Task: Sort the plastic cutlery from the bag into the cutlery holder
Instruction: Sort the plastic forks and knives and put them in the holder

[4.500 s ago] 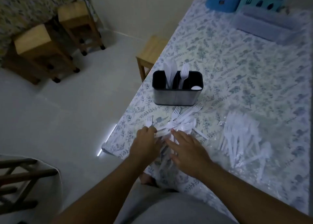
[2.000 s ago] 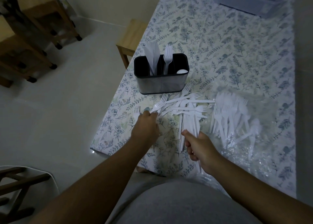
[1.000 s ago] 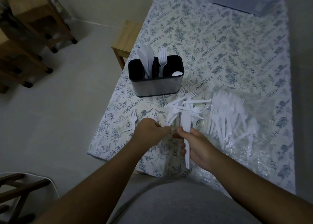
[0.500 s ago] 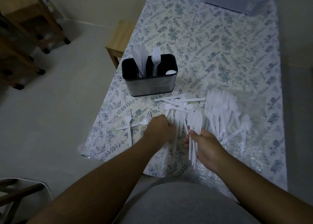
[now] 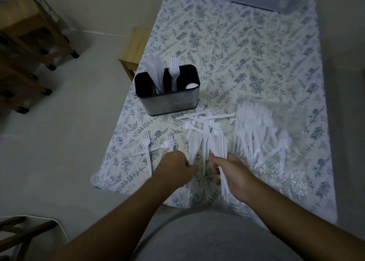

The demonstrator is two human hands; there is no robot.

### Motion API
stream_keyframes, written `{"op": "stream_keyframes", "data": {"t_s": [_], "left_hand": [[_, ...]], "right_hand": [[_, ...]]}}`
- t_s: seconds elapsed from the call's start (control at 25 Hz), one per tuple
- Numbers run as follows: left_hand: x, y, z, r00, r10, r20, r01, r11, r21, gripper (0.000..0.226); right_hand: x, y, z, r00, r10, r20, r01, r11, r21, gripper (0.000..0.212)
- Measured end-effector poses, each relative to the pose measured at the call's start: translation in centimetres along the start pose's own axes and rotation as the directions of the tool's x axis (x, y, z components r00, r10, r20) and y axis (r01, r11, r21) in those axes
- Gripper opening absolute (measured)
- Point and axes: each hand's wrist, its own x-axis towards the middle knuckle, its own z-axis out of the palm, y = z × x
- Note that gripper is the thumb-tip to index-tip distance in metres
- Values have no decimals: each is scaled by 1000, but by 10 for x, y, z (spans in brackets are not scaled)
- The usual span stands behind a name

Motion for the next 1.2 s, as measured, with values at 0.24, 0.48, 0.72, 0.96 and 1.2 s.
{"op": "stream_keyframes", "data": {"t_s": [0.24, 0.48, 0.72, 0.96, 1.2], "left_hand": [[-10, 14, 15, 936, 351, -20, -352, 935, -49, 18], [20, 0, 33, 979, 79, -188, -59, 992, 111, 23], [28, -3, 25, 986, 27, -166, -9, 994, 112, 23], [3, -12, 17, 982, -22, -189, -5, 990, -142, 27], [-9, 25, 26, 958, 258, -128, -278, 944, -177, 13]], "right_hand": [[-2, 1, 4, 997, 5, 81, -12, 996, 91, 22], [-3, 3, -11, 993, -22, -113, 22, 1000, 3, 36], [-2, 6, -12, 998, -31, -59, 32, 999, 17, 17], [-2, 7, -6, 999, -39, -2, 39, 991, 126, 21], [-5, 10, 5, 990, -50, 131, 14, 965, 262, 28]]}}
